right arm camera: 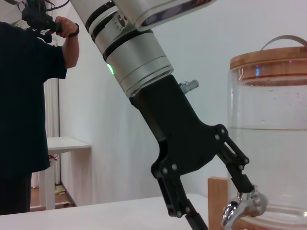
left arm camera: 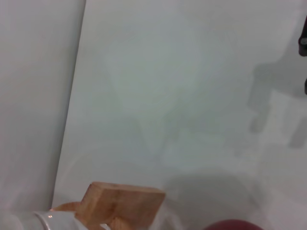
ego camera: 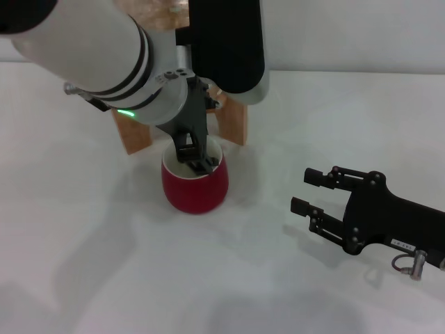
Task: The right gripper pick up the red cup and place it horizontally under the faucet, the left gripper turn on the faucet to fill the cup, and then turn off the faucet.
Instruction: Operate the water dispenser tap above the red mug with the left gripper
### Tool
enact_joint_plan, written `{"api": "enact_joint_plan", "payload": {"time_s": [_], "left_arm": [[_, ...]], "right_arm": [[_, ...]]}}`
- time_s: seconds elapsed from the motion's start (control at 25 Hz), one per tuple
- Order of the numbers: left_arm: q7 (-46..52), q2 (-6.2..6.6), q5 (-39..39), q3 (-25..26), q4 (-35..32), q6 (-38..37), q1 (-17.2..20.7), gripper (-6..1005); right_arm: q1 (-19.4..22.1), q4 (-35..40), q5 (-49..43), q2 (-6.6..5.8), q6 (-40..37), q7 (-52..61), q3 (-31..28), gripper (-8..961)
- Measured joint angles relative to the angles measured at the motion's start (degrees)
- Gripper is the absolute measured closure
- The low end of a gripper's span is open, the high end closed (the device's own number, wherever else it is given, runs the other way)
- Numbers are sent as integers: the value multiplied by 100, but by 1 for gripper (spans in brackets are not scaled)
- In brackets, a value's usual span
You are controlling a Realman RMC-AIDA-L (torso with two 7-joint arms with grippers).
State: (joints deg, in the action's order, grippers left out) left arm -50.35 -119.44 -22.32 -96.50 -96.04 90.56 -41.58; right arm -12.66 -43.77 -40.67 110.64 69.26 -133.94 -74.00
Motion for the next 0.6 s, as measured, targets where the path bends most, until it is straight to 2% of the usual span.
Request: {"api": "enact_joint_plan", "payload": {"time_s": [0.6], "left_arm": [[17, -1, 54, -9, 192, -162, -137, 112]], "right_arm": [[-5, 0, -3, -8, 11, 0, -9, 486]]}}
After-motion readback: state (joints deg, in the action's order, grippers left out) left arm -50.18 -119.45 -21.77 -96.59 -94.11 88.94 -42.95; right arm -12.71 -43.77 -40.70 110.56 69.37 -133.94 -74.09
